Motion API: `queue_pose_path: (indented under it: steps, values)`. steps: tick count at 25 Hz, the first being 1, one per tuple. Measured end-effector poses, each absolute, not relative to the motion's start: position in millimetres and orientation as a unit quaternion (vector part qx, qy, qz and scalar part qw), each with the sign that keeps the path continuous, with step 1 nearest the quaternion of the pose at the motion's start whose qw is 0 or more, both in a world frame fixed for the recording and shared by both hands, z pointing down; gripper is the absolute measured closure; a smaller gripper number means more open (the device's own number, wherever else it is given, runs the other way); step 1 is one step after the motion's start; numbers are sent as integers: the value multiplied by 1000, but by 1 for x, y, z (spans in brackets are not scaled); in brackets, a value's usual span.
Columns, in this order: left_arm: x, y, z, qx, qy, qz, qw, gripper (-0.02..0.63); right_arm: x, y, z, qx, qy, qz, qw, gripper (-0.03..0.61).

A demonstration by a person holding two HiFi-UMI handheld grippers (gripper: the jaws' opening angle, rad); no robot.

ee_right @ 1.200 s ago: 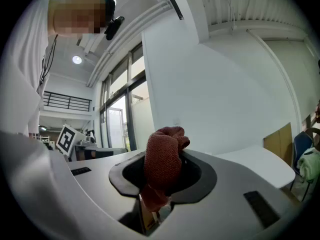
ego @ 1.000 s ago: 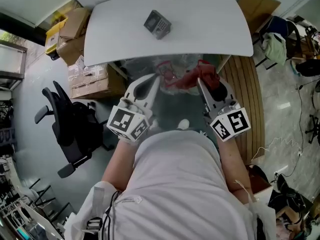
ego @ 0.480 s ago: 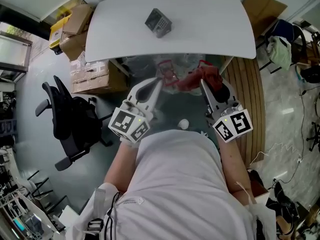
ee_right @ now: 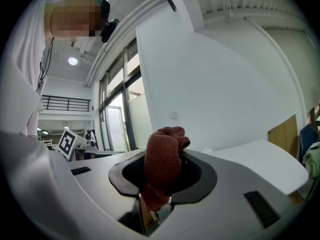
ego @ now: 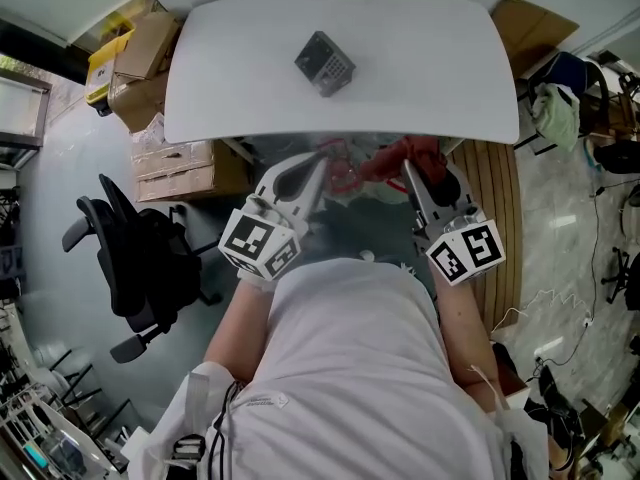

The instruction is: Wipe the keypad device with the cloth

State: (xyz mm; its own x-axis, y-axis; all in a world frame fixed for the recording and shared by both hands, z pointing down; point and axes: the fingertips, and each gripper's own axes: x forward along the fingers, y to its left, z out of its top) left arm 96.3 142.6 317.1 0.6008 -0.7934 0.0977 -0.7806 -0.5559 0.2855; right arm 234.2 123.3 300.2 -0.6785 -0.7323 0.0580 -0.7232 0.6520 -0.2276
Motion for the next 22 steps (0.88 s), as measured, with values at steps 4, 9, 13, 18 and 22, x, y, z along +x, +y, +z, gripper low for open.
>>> queue_pose_path:
  steps: [4, 9, 13, 18, 22]
  values:
    - [67, 97, 329, 883, -441, -21, 162, 603, 209, 79, 309, -411, 904, -119, 0, 456]
    - [37, 54, 350, 880, -433, -10, 194, 601, 181, 34, 316, -425, 897, -113, -36, 456]
    - [18, 30, 361, 885, -422, 2, 197, 601, 163, 2, 324, -433, 893, -108, -64, 457]
    - [8, 12, 378, 886, -412, 18, 210, 601, 157, -27, 335, -437, 887, -113, -99, 456]
    - [11, 1, 394, 882, -417, 30, 219, 601, 158, -46, 345, -422, 890, -110, -132, 457]
